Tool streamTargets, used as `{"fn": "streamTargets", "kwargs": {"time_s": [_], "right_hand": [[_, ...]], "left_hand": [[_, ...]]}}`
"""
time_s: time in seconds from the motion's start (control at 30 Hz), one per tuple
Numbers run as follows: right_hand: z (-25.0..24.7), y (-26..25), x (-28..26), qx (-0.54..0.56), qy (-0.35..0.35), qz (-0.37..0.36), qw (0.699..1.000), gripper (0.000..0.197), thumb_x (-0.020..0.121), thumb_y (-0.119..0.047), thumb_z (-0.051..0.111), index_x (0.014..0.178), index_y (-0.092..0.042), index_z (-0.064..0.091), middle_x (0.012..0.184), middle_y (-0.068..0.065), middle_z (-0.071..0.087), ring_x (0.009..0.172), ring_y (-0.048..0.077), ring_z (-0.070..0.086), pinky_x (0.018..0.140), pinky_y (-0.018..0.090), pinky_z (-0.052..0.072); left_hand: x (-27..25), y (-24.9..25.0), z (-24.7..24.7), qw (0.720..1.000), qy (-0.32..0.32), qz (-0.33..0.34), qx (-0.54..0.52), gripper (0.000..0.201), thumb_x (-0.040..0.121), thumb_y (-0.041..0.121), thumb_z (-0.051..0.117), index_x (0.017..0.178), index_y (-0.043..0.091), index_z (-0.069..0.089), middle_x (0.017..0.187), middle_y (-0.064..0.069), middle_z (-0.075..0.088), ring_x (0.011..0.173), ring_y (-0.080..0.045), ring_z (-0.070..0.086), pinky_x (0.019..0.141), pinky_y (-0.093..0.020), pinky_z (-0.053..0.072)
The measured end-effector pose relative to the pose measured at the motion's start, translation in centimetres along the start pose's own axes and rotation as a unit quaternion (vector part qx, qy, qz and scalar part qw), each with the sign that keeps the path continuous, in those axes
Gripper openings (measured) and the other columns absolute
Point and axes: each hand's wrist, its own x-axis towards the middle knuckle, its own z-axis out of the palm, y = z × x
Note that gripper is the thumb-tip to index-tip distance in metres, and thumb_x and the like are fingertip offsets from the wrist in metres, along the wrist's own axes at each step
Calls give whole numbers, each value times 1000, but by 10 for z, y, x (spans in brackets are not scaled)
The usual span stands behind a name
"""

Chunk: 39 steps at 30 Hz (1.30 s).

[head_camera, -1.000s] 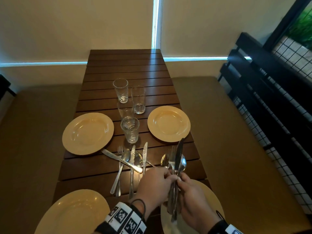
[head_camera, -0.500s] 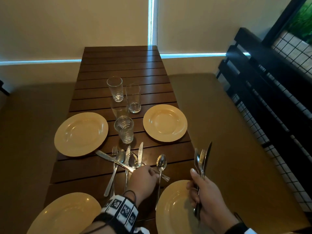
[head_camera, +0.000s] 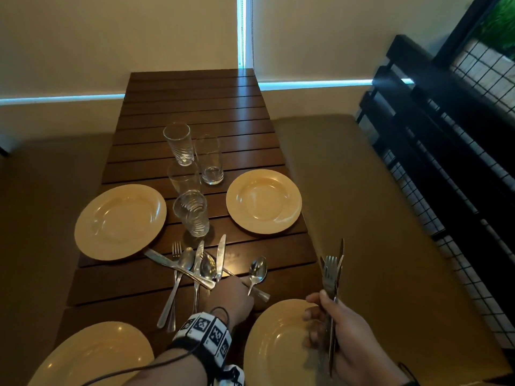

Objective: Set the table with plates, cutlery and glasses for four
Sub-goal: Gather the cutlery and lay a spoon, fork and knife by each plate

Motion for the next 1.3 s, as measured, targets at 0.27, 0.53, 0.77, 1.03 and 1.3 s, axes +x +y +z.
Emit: {"fn": "streamTargets", "kwargs": {"time_s": [0.27, 0.53, 0.77, 1.03, 1.3], "right_hand": [[-7, 4, 8, -5, -8, 2, 1000, 26, 99, -29, 52, 91, -4, 58, 66, 15, 57, 37, 16, 35, 46, 29, 36], [-11, 8, 11, -32, -7, 8, 999, 24, 98, -25, 53, 88, -3, 56, 61, 15, 55, 36, 17, 34, 41, 27, 34], [-18, 11, 15, -47, -2, 18, 999, 24, 97, -23, 55, 88, -1, 56, 62, 18, 54, 32, 19, 36, 39, 27, 37], [-9, 5, 12, -113, -11, 31, 993, 24, 97, -21, 57, 95, 3, 58, 63, 17, 59, 36, 22, 41, 41, 29, 39], [13, 6, 7, -172, -23, 9, 985, 25, 101, -18, 51, 108, 4, 60, 67, 17, 65, 34, 21, 42, 39, 26, 40]], "left_hand": [[26, -26, -12, 987, 49, -81, -131, 17, 92, 25, 68, 85, 10, 66, 79, -1, 64, 72, -16, 61, 54, -23, 40], [37, -8, -11, 977, 44, -131, -164, 34, 91, 42, 68, 79, 10, 65, 75, -5, 70, 75, -26, 72, 72, -33, 61], [32, 3, -22, 982, 31, -134, -126, 12, 92, 16, 60, 86, 7, 68, 76, -4, 65, 72, -22, 62, 58, -29, 45], [23, -14, -21, 975, 35, -145, -163, 10, 88, 21, 66, 87, 11, 65, 83, -4, 68, 79, -21, 65, 69, -32, 52], [3, -35, -41, 908, -7, -154, -389, 10, 91, 6, 63, 91, -2, 70, 73, -12, 75, 61, -25, 71, 60, -35, 61]]}}
